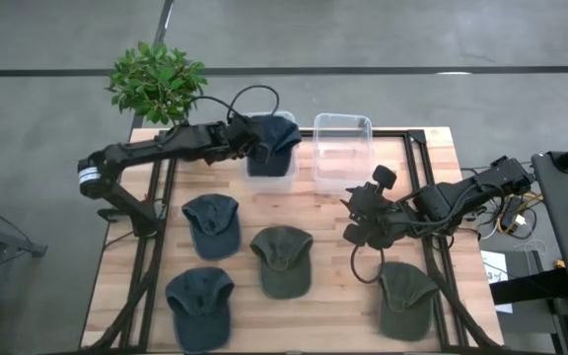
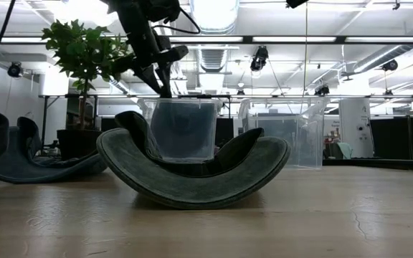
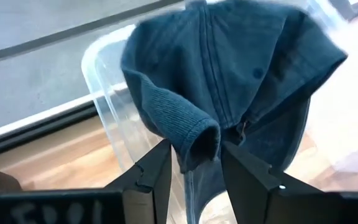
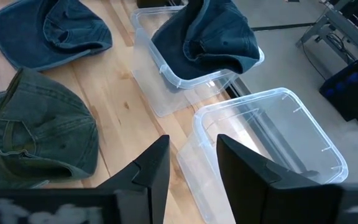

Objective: Pick & Place hat
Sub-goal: Put the top right blue cap into the left transparent bin, then put the top left blue cap into the left transparent bin

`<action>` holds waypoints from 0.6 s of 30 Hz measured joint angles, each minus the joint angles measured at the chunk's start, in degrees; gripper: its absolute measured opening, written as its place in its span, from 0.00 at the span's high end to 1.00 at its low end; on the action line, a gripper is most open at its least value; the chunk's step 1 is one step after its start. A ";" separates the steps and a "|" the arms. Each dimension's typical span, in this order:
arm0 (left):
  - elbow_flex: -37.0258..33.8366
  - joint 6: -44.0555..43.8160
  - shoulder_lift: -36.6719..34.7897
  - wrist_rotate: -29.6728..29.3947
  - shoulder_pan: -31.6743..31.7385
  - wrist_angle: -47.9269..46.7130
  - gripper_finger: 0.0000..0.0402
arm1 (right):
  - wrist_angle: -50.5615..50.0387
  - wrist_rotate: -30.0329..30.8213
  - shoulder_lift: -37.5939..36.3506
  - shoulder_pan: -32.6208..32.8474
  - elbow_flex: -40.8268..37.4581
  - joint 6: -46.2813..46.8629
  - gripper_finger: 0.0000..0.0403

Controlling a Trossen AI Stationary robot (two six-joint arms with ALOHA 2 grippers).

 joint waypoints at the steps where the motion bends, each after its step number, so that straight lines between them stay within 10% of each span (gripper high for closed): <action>1: 0.69 0.02 -0.12 -0.02 0.08 -0.78 0.67 | 0.00 0.00 -0.01 0.00 0.00 0.00 0.69; 12: 3.67 -0.93 -2.17 2.30 -0.01 -6.68 0.67 | 0.00 0.00 -0.01 -0.02 0.00 0.17 0.69; 18: 4.29 -1.82 -6.58 21.29 -1.66 -9.70 0.68 | -0.08 0.00 -0.01 -0.01 0.00 0.18 0.68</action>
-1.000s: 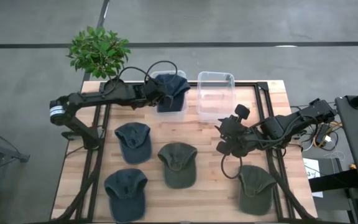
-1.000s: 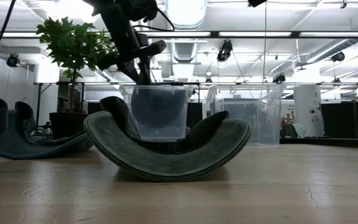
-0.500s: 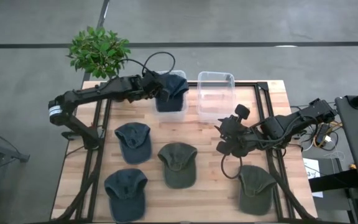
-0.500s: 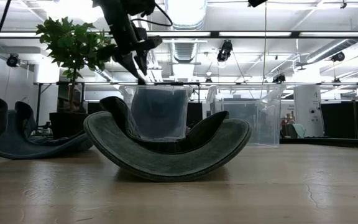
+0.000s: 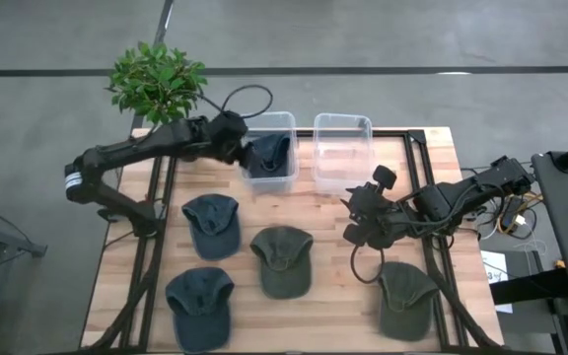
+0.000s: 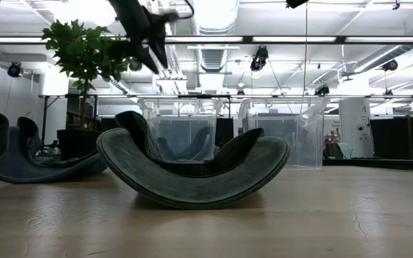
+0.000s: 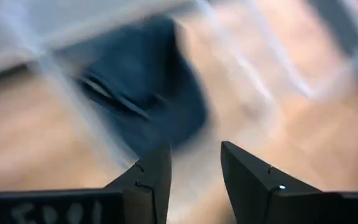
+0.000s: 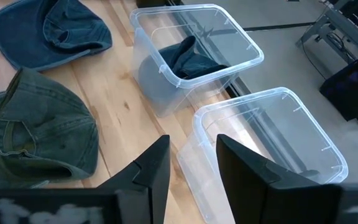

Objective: Pick & Place hat
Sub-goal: Put the top left blue cap into the left transparent bin

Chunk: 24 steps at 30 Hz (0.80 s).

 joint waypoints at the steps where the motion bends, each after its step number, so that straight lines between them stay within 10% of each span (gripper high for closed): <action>1: 0.00 -0.58 -0.80 3.59 -1.13 -1.29 0.68 | -0.03 0.00 0.00 0.00 0.00 0.01 0.69; 15: -1.53 -48.49 -5.59 -2.63 -34.35 -33.94 0.68 | -0.12 0.00 0.00 -0.01 -0.26 0.00 0.68; 24: -11.22 -73.42 -5.92 -0.47 -46.37 -36.43 0.68 | -0.12 -0.09 0.00 -0.01 -0.26 0.00 0.69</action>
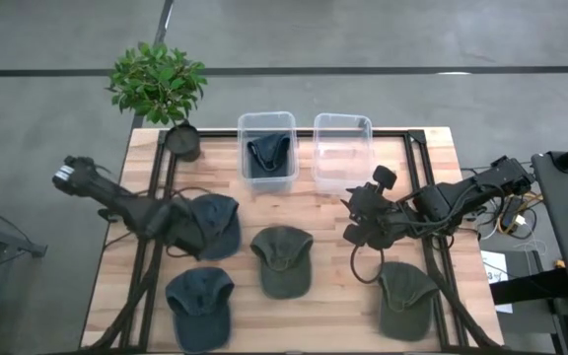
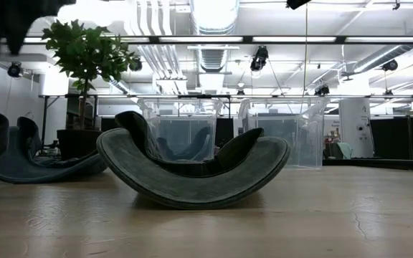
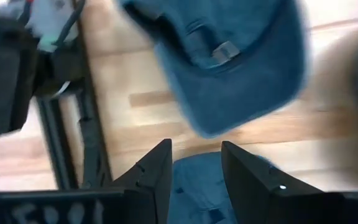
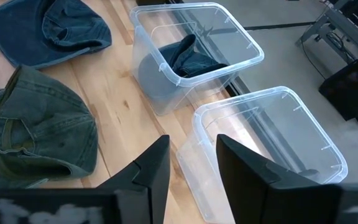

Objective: Pick & Place hat
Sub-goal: Put the top left blue cap into the left transparent bin

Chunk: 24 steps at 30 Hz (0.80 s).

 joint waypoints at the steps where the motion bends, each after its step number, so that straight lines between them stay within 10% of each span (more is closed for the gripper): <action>1: -1.26 -1.40 0.02 0.40 -0.56 0.25 0.68 | 0.00 -0.02 0.00 0.00 0.00 0.00 0.69; 24: -23.03 -11.67 -9.95 -8.13 -1.04 20.64 0.68 | 0.17 -0.39 0.00 0.00 0.00 0.48 0.69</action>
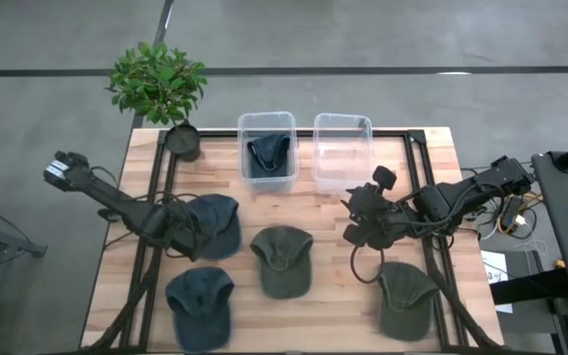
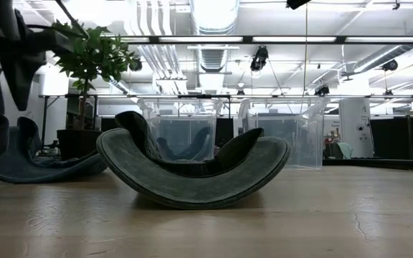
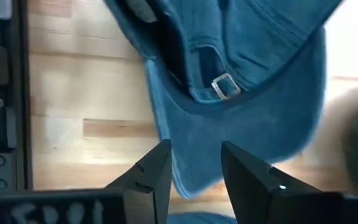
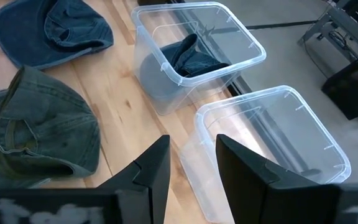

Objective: Pick & Place hat
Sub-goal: Put the top left blue cap into the left transparent bin

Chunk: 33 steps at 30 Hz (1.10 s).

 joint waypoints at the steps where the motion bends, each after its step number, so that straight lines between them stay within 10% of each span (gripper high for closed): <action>1: -0.58 -0.54 -0.17 -0.01 0.00 -0.11 0.68 | 0.00 -0.01 0.00 0.00 0.00 0.58 0.69; 24: -15.52 -3.16 0.81 -0.05 0.39 20.13 0.69 | 0.44 0.00 0.00 0.00 0.28 1.03 0.69; 33: -15.68 -1.64 0.69 -3.40 0.39 20.56 0.97 | 0.83 0.01 0.00 0.00 0.28 1.03 0.69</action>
